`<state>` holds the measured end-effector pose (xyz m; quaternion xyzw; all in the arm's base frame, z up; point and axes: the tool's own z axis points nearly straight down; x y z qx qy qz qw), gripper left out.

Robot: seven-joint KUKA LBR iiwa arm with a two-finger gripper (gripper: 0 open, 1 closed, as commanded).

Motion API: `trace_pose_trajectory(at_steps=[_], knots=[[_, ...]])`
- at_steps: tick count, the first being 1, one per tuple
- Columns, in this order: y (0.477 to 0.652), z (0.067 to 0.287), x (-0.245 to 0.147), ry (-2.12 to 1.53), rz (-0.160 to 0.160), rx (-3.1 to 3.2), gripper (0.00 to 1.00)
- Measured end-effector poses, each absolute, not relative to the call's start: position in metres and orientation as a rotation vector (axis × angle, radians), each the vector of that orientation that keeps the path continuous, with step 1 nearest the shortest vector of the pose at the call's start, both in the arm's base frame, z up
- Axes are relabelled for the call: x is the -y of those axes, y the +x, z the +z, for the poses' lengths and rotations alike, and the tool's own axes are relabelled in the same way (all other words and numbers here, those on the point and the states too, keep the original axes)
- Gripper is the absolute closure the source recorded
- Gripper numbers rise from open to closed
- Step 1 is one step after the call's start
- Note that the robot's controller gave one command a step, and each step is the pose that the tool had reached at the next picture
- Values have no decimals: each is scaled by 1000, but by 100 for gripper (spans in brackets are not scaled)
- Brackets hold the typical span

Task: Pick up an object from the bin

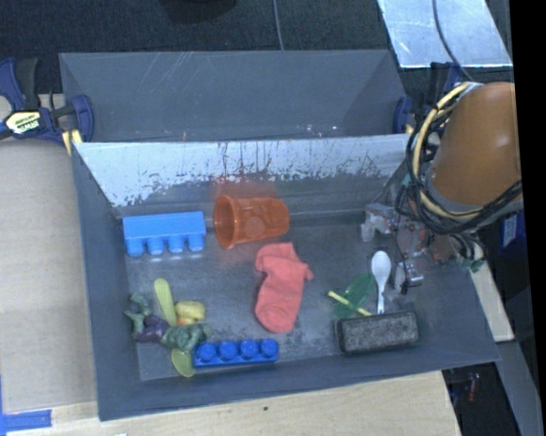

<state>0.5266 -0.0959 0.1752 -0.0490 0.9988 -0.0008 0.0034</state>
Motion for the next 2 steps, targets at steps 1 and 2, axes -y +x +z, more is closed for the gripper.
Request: trace_pose_trajectory(at_steps=[1, 2], knots=[[556, 160, 116, -261, -6, -3115, 0], [580, 133, 137, -799, -7, -3026, 0]])
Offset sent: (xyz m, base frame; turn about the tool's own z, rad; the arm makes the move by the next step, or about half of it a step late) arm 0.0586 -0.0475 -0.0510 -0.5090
